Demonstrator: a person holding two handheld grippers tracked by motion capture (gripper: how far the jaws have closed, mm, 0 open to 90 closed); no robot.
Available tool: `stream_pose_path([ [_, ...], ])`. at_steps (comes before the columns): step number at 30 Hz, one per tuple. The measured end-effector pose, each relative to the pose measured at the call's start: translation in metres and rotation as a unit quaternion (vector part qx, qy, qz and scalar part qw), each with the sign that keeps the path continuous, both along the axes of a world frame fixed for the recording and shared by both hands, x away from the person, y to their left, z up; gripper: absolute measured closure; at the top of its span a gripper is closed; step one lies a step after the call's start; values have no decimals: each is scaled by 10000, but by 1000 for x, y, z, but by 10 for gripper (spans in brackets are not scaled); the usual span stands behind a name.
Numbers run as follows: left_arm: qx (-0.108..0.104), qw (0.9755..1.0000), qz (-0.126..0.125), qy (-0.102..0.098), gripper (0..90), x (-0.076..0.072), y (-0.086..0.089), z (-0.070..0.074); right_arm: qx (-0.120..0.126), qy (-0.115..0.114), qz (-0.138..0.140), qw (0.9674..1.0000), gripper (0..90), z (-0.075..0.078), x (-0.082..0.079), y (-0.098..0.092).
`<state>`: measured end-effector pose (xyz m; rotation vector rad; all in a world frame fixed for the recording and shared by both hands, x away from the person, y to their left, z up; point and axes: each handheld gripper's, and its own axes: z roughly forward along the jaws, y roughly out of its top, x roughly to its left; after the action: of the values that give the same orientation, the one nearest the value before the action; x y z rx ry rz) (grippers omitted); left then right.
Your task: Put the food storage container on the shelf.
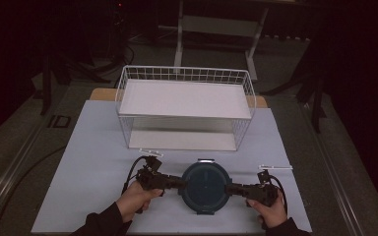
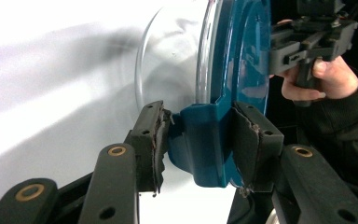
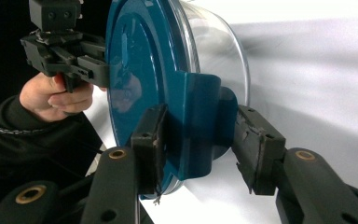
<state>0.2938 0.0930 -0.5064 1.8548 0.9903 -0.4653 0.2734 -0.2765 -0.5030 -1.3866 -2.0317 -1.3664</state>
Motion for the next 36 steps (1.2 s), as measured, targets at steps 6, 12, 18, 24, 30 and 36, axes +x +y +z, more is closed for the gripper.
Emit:
stream_pose_path([
  [6,-37,9998,144,117,562,-5,1,-3,39,4,-10,10000,561,0,-2,1],
  [12,-8,9992,394,33,559,-12,-1,-1,-49,-109,-58,9999,563,3,-6,3],
  [18,-45,9988,481,28,557,-15,0,-1,-120,-175,-9,9998,564,6,-7,5],
  [24,-62,9984,536,-164,557,-13,3,10,-74,-277,-8,9996,565,11,-5,7],
  [30,-89,9966,679,-467,555,-6,12,25,-99,-558,47,9984,564,26,5,16],
  [36,-66,9942,792,-723,556,5,21,40,-62,-804,117,9967,565,37,21,25],
])
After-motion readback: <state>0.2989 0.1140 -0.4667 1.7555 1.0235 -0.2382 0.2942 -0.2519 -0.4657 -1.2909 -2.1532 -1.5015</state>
